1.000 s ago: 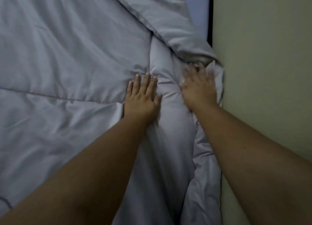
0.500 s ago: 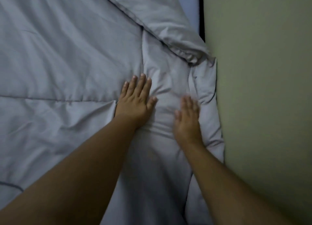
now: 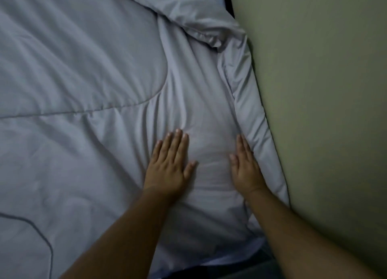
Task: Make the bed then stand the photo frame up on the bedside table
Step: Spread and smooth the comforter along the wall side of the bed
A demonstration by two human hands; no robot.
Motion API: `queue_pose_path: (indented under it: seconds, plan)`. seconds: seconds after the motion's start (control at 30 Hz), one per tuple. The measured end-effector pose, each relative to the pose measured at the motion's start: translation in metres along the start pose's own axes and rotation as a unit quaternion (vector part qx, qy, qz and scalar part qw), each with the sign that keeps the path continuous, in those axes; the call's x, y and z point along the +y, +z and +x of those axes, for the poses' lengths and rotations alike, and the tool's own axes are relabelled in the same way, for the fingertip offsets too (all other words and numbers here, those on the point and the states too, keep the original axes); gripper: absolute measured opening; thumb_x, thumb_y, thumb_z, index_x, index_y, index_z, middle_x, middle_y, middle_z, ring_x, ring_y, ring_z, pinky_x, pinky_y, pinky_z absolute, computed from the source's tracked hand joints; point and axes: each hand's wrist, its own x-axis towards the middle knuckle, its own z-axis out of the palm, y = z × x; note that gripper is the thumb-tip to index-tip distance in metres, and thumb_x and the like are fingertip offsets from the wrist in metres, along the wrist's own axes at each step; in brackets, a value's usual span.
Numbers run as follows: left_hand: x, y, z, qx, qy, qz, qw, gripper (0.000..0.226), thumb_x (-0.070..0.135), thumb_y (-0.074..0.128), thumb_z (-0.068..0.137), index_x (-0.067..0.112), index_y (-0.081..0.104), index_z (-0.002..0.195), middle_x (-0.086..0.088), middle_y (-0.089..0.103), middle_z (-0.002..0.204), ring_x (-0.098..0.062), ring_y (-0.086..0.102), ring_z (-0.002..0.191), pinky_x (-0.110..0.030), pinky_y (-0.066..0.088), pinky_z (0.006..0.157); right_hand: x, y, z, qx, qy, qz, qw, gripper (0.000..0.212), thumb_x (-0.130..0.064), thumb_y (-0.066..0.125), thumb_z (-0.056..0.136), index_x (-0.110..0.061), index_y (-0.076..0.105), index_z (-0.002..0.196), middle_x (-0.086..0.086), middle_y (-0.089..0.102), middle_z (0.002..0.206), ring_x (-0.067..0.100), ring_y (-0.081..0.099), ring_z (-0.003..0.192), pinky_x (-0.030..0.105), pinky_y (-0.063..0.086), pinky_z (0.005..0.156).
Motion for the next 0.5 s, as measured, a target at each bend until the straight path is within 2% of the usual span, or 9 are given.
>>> queue_pose_path:
  seconds: [0.07,0.13,0.2,0.27,0.4,0.5]
  plan:
    - [0.000,-0.003,-0.002,-0.004,-0.006,-0.002,1.000,0.069,0.052,0.032,0.092,0.014,0.027,0.149,-0.006,0.028,0.156,-0.020,0.022,0.145,-0.033,0.002,0.118,-0.004,-0.002,-0.003,0.000,0.031,0.016,0.999,0.070,-0.050,0.014,0.099,0.002,0.038,0.140,0.020,0.043,0.144,0.027,0.038,0.133,0.009,0.005,0.114]
    - [0.005,-0.006,-0.006,-0.013,-0.009,-0.016,1.000,0.069,0.052,0.030,0.092,0.013,0.025,0.149,-0.004,0.024,0.157,-0.019,0.018,0.145,-0.034,0.000,0.118,-0.026,-0.003,-0.002,0.012,0.041,0.018,0.999,0.069,-0.048,0.015,0.099,0.003,0.038,0.139,0.021,0.042,0.145,0.031,0.041,0.132,0.016,0.010,0.114]
    - [0.005,-0.004,-0.017,-0.017,0.004,-0.026,1.000,0.068,0.052,0.029,0.092,0.014,0.025,0.149,-0.002,0.022,0.156,-0.019,0.015,0.144,-0.036,0.002,0.118,-0.043,0.001,-0.010,-0.001,-0.010,-0.008,1.000,0.063,-0.044,0.019,0.099,0.002,0.038,0.140,0.017,0.039,0.147,0.029,0.036,0.136,0.026,0.012,0.117]
    - [-0.004,0.002,-0.030,-0.015,0.026,-0.015,0.999,0.070,0.054,0.029,0.092,0.014,0.022,0.149,-0.001,0.019,0.156,-0.020,0.014,0.144,-0.036,0.002,0.118,-0.038,0.007,-0.030,-0.038,-0.038,-0.032,0.998,0.062,-0.045,0.019,0.099,-0.002,0.036,0.141,0.009,0.034,0.148,0.023,0.029,0.139,0.030,0.011,0.117]
    - [-0.015,0.006,-0.036,-0.040,0.042,0.001,0.998,0.071,0.054,0.029,0.092,0.012,0.021,0.149,-0.002,0.018,0.156,-0.021,0.014,0.144,-0.036,0.002,0.118,-0.002,0.007,-0.061,-0.064,0.094,-0.047,0.992,0.070,-0.056,0.014,0.097,-0.007,0.024,0.146,0.016,0.034,0.149,0.029,0.031,0.136,0.028,0.010,0.116]
    - [-0.015,-0.006,-0.035,-0.084,0.035,-0.009,0.996,0.067,0.055,0.024,0.094,0.014,0.027,0.148,-0.002,0.026,0.155,-0.021,0.020,0.143,-0.034,0.003,0.117,-0.007,0.002,-0.060,-0.106,0.136,-0.054,0.983,0.079,-0.061,0.006,0.094,-0.004,0.027,0.145,0.021,0.036,0.148,0.033,0.030,0.137,0.032,0.012,0.116]
